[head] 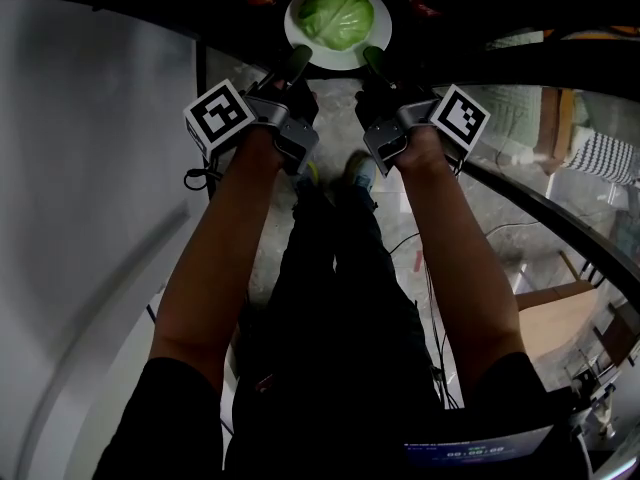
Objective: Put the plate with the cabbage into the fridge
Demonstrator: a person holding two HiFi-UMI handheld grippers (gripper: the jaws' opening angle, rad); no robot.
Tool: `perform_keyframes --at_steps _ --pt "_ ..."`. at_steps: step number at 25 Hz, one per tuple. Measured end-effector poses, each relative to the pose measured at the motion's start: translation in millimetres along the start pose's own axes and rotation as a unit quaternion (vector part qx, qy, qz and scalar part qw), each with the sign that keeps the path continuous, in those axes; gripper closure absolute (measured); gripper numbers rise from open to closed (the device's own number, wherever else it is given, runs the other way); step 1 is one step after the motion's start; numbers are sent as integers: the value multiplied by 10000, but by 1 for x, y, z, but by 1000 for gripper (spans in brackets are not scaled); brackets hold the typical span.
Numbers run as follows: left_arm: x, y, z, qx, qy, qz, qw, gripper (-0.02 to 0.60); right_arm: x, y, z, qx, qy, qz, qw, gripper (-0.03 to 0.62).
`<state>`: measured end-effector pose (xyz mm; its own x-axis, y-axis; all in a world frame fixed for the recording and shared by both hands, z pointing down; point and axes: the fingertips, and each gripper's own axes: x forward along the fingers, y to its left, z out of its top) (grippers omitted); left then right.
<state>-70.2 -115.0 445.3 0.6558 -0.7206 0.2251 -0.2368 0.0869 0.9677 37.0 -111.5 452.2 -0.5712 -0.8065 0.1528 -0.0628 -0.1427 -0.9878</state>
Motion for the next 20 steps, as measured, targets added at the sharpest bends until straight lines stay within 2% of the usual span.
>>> perform_keyframes --at_steps 5,9,12,16,20 --pt "2 5 1 -20 -20 -29 10000 571 3 -2 2 -73 -6 50 10000 574" --pt "2 1 -3 -158 -35 -327 9993 569 1 -6 3 -119 -118 43 9999 572" --pt "0 10 1 -19 14 -197 9998 569 2 -8 5 -126 -146 45 9998 572" --pt "-1 1 1 -93 22 -379 9992 568 -1 -6 6 -242 -163 -23 9996 572" --pt "-6 1 1 101 76 -335 9994 568 -5 -6 9 -446 -138 -70 9989 571"
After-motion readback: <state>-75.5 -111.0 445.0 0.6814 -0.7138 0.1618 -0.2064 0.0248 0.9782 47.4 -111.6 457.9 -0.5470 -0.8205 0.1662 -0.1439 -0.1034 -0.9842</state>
